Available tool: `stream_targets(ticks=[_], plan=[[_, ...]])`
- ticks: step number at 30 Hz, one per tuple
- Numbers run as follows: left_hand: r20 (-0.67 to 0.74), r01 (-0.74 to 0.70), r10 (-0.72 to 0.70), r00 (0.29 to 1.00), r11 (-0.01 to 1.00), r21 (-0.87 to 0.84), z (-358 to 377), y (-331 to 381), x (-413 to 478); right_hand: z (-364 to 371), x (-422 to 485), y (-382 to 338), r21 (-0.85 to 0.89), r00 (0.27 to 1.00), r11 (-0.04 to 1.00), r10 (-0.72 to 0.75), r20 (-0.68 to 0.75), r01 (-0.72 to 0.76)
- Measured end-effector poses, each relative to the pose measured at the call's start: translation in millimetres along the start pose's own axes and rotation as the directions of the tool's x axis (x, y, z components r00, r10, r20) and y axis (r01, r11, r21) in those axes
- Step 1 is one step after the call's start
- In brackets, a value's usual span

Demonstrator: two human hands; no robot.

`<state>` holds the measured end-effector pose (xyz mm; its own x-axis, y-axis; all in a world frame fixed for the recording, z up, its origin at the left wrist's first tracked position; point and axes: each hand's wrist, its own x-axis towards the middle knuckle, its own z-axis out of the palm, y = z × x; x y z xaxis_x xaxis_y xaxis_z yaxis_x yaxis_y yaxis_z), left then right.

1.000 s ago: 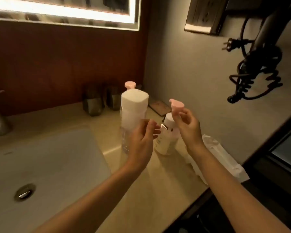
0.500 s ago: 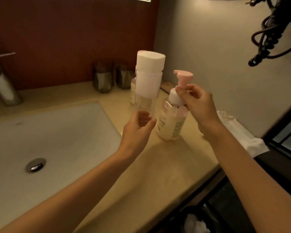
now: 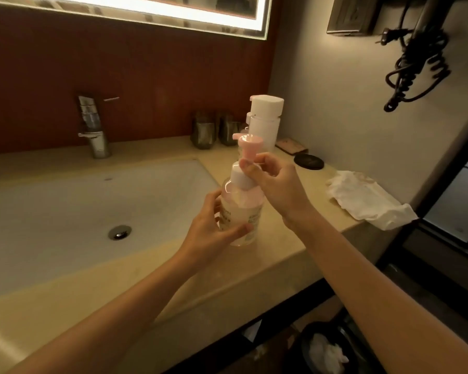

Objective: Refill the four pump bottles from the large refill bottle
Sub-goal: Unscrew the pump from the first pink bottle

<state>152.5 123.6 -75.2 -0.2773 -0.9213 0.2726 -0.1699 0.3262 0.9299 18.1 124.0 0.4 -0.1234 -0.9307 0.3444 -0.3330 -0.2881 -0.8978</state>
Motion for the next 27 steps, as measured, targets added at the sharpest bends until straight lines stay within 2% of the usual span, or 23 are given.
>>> stream_targets(ticks=[3, 9, 17, 23, 25, 27], plan=[[-0.044, -0.013, 0.011, 0.999, 0.999, -0.046, -10.4, 4.5, -23.1, 12.6, -21.0, -12.7, 0.023, 0.999, 1.0, -0.016, 0.04, 0.015], [-0.12, -0.044, 0.045, 0.992, 0.999, 0.007, -29.3, 9.2, -48.2, 35.2, -44.5, -30.0, 0.025, 0.994, 0.999, -0.036, 0.1, 0.034], [-0.128, -0.02, 0.02, 0.992, 1.0, 0.003, -35.9, 9.2, -53.9, 36.8, -47.7, -34.9, 0.038, 0.986, 0.999, 0.007, 0.169, -0.013], [-0.122, -0.031, 0.033, 0.992, 0.999, 0.011, -35.7, 7.7, -55.4, 31.2, -44.3, -47.4, -0.058, 0.954, 0.996, 0.084, 0.288, -0.07], [-0.12, -0.036, 0.036, 0.992, 0.999, 0.004, -35.8, 6.3, -55.4, 31.5, -43.9, -48.5, -0.072, 0.956, 0.996, 0.072, 0.284, -0.054], [-0.122, -0.035, 0.034, 0.992, 0.999, -0.007, -35.2, 5.4, -55.3, 35.7, -46.4, -47.2, -0.126, 0.974, 0.992, 0.038, 0.221, -0.01]])
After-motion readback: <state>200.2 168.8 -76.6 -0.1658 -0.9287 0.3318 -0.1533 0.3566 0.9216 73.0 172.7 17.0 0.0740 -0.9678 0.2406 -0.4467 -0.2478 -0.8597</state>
